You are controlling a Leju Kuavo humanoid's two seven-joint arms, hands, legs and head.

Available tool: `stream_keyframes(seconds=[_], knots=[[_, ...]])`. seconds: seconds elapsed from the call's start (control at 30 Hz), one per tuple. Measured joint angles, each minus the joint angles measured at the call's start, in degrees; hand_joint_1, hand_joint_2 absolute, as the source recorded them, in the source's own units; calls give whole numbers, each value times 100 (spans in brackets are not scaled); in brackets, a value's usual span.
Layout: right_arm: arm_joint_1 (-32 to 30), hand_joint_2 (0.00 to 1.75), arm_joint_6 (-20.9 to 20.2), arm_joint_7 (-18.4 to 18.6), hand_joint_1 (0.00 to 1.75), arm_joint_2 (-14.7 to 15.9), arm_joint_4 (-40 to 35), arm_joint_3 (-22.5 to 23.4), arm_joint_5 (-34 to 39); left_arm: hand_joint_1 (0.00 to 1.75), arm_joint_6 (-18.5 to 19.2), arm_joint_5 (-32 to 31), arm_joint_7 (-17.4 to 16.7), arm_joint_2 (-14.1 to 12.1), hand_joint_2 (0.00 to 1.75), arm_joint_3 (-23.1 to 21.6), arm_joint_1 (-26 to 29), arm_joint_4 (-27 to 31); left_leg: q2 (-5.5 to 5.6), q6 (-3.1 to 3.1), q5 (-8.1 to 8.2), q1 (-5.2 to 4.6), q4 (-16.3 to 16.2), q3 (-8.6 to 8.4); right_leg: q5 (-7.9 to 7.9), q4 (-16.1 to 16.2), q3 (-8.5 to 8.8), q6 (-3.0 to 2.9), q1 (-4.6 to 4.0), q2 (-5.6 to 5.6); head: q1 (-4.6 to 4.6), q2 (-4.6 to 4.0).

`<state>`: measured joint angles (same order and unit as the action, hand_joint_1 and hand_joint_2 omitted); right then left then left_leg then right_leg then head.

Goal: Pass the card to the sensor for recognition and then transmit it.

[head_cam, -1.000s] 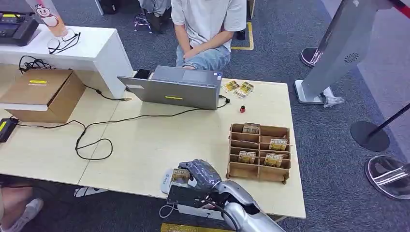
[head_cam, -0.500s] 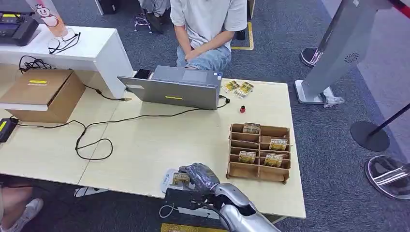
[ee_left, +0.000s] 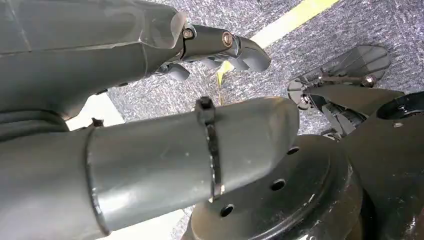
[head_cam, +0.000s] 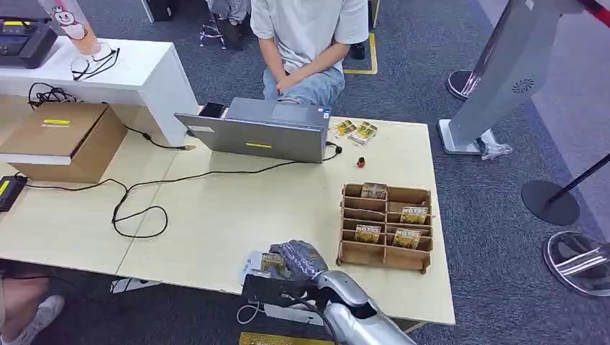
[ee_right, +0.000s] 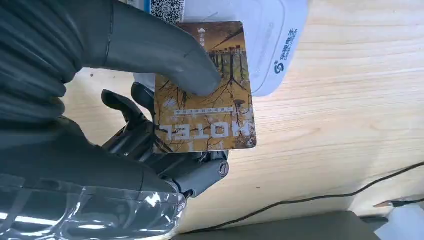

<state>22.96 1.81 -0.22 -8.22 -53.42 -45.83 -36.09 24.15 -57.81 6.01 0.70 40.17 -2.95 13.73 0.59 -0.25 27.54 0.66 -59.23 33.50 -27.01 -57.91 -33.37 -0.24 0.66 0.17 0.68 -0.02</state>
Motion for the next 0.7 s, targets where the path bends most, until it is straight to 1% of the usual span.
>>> stream_keyframes(seconds=[0.3,0.7], knots=[[28,175,4,65,175,-55,57,-4,-11,0,0,15,-4,0,0,0,0,0,0,0,0,0,0,0,0,0,0,0,0,0,0,0],[63,175,-70,142,175,-109,125,-107,-197,0,0,37,-44,0,0,-2,0,-2,0,0,0,0,0,0,0,0,0,0,0,0,0,0]])
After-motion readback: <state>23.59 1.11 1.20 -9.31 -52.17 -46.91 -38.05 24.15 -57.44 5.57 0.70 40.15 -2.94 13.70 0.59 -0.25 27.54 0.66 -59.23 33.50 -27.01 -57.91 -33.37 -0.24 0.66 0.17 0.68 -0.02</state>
